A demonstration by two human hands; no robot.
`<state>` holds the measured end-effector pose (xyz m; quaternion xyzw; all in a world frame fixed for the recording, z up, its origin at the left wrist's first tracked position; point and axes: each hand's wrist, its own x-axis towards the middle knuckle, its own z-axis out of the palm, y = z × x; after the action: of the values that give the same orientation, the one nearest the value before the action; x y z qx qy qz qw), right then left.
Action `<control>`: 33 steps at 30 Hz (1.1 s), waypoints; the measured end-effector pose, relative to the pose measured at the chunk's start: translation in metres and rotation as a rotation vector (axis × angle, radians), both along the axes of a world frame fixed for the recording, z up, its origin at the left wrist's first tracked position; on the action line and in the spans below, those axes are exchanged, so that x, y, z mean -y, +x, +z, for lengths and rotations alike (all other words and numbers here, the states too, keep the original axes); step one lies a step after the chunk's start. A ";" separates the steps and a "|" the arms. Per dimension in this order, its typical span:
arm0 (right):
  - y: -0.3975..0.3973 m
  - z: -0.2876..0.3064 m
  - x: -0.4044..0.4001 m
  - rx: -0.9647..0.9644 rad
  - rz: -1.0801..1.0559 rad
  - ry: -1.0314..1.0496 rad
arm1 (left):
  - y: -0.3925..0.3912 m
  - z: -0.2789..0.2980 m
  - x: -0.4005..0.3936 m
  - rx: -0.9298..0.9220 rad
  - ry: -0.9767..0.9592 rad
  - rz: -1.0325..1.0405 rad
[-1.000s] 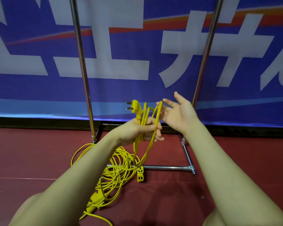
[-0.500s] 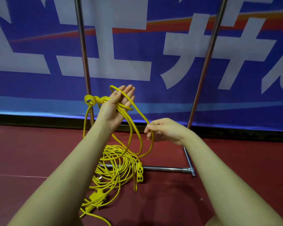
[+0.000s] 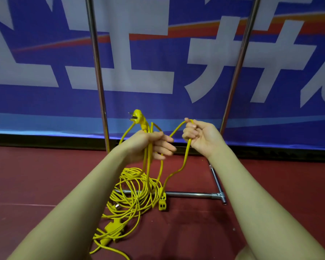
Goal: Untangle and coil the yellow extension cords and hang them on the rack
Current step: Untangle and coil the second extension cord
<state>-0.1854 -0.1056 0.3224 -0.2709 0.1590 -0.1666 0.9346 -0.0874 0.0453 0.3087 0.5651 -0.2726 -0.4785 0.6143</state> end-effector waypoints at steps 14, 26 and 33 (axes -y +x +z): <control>0.000 0.015 0.011 0.103 -0.175 0.143 | -0.023 -0.027 0.019 0.184 -0.109 -0.255; -0.015 -0.011 0.001 -0.287 0.356 -0.801 | -0.001 0.004 0.019 -0.252 -0.509 0.282; -0.009 -0.013 -0.018 -0.169 0.183 -1.029 | 0.012 0.014 0.005 -0.247 -0.510 0.272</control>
<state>-0.1948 -0.0871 0.3095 -0.7197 0.1072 -0.1185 0.6757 -0.0754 0.0407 0.3223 0.3618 -0.2288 -0.3732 0.8231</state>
